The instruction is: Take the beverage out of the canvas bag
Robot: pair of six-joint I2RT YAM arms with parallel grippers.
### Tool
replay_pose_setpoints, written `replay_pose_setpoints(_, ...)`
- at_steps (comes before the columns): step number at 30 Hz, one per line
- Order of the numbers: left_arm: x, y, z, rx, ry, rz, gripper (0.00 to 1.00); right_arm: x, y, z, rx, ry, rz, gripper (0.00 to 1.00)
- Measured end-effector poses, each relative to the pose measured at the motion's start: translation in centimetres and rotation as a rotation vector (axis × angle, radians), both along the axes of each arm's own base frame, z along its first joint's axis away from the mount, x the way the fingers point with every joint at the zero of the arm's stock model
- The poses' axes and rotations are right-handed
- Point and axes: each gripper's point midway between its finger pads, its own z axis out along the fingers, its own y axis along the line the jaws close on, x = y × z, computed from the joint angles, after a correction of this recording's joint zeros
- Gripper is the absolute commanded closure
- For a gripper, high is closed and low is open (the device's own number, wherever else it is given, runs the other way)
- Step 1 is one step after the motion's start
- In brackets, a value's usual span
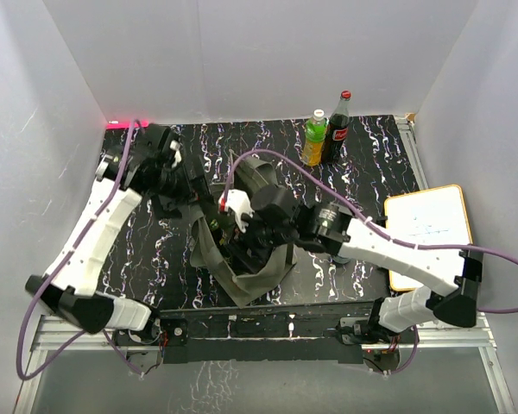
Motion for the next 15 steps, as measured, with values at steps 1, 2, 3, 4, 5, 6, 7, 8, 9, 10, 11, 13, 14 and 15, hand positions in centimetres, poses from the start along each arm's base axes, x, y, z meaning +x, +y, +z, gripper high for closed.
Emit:
replay_pose_setpoints(1,-1.1,0.1,-0.6,-0.018,0.022,0.01,0.04,-0.4,0.0,-0.1,0.012,-0.021,0.009,0.29)
replay_pose_setpoints(2,-2.1,0.2,-1.1,-0.036,0.039,0.02,0.04,-0.8,0.1,-0.1,0.025,-0.036,0.017,0.29)
replay_pose_setpoints(3,-3.0,0.2,-1.3,-0.059,0.048,0.027,0.05,-1.0,0.3,-0.1,0.038,-0.048,0.019,0.29)
replay_pose_setpoints(4,-3.7,0.1,-1.4,-0.084,0.048,0.03,0.07,-0.9,0.5,-0.1,0.049,-0.059,0.016,0.29)
replay_pose_setpoints(5,-4.3,0.1,-1.4,-0.103,0.047,0.029,0.11,-0.7,0.7,-0.1,0.059,-0.065,0.012,0.28)
replay_pose_setpoints(6,-4.6,0.0,-1.3,-0.119,0.044,0.024,0.15,-0.5,1.1,-0.2,0.071,-0.071,0.012,0.27)
replay_pose_setpoints(7,-4.8,-0.1,-1.2,-0.127,0.041,0.018,0.18,-0.3,1.4,-0.4,0.075,-0.076,0.009,0.26)
replay_pose_setpoints(8,-4.9,-0.1,-1.2,-0.129,0.04,0.005,0.21,-0.2,1.7,-0.7,0.075,-0.081,0.007,0.25)
replay_pose_setpoints(9,-4.9,-0.2,-1.3,-0.127,0.04,-0.004,0.25,-0.2,2.1,-1.1,0.073,-0.086,0.008,0.23)
replay_pose_setpoints(10,-4.9,-0.1,-1.7,-0.111,0.046,-0.028,0.28,-0.3,2.6,-1.5,0.071,-0.09,0.013,0.21)
replay_pose_setpoints(11,-4.9,-0.1,-1.9,-0.107,0.048,-0.032,0.3,-0.5,2.8,-1.8,0.067,-0.091,0.017,0.19)
replay_pose_setpoints(13,-5.1,0.2,-2.7,-0.082,0.059,-0.063,0.37,-0.6,3.1,-2.0,0.061,-0.103,0.012,0.12)
replay_pose_setpoints(14,-5.3,0.4,-3.2,-0.07,0.065,-0.077,0.39,-0.4,3.1,-2.0,0.06,-0.112,0.0,0.09)
replay_pose_setpoints(15,-5.5,0.5,-3.5,-0.062,0.065,-0.092,0.42,-0.1,3.0,-1.8,0.062,-0.123,-0.016,0.06)
